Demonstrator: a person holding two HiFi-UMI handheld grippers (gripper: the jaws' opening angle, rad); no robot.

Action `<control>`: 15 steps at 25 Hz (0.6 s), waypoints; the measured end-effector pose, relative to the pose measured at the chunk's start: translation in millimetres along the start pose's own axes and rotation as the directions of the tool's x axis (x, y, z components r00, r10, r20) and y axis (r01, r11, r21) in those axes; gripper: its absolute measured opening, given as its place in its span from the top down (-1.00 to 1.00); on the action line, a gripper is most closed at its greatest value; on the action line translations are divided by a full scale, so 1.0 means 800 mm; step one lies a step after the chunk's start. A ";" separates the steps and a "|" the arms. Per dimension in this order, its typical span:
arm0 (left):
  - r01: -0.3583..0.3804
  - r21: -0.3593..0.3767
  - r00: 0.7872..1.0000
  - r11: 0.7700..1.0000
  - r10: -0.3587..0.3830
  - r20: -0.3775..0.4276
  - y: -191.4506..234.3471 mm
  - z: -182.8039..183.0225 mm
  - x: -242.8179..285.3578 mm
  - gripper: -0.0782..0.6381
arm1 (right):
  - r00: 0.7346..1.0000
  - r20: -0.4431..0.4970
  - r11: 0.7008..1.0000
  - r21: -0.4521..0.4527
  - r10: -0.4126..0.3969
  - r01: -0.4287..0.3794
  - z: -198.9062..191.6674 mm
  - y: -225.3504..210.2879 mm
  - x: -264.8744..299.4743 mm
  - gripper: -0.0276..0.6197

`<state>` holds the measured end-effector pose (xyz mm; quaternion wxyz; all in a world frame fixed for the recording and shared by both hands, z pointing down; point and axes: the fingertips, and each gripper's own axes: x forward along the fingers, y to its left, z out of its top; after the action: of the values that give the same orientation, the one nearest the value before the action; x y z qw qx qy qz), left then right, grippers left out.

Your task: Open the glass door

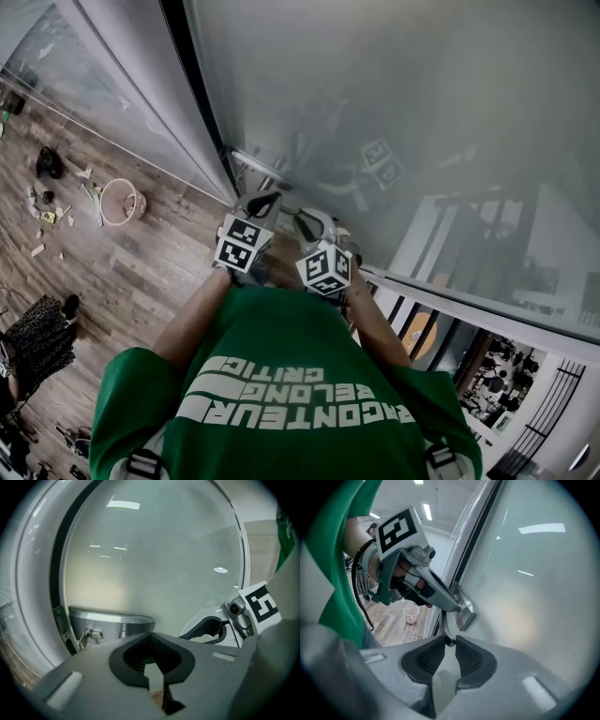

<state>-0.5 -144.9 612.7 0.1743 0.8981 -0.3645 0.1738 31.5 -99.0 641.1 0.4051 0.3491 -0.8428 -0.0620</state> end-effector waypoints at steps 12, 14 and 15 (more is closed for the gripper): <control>0.083 -0.032 0.996 0.996 -0.083 0.015 0.005 -0.007 -0.003 0.73 | 0.999 -0.020 0.995 0.100 0.027 -0.025 -0.004 -0.020 0.014 0.70; 0.097 -0.023 0.995 0.995 -0.097 0.014 0.004 -0.008 -0.009 0.73 | 1.000 -0.027 0.994 0.109 0.014 -0.011 -0.001 -0.017 0.013 0.71; 0.105 -0.018 0.994 0.994 -0.105 0.015 0.003 -0.007 -0.010 0.73 | 0.999 -0.032 0.993 0.116 0.004 -0.001 -0.001 -0.018 0.013 0.71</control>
<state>-8.7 -139.2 614.4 0.1890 0.9156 -0.3194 0.1549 35.7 -116.1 642.5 0.3977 0.3718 -0.8388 -0.0068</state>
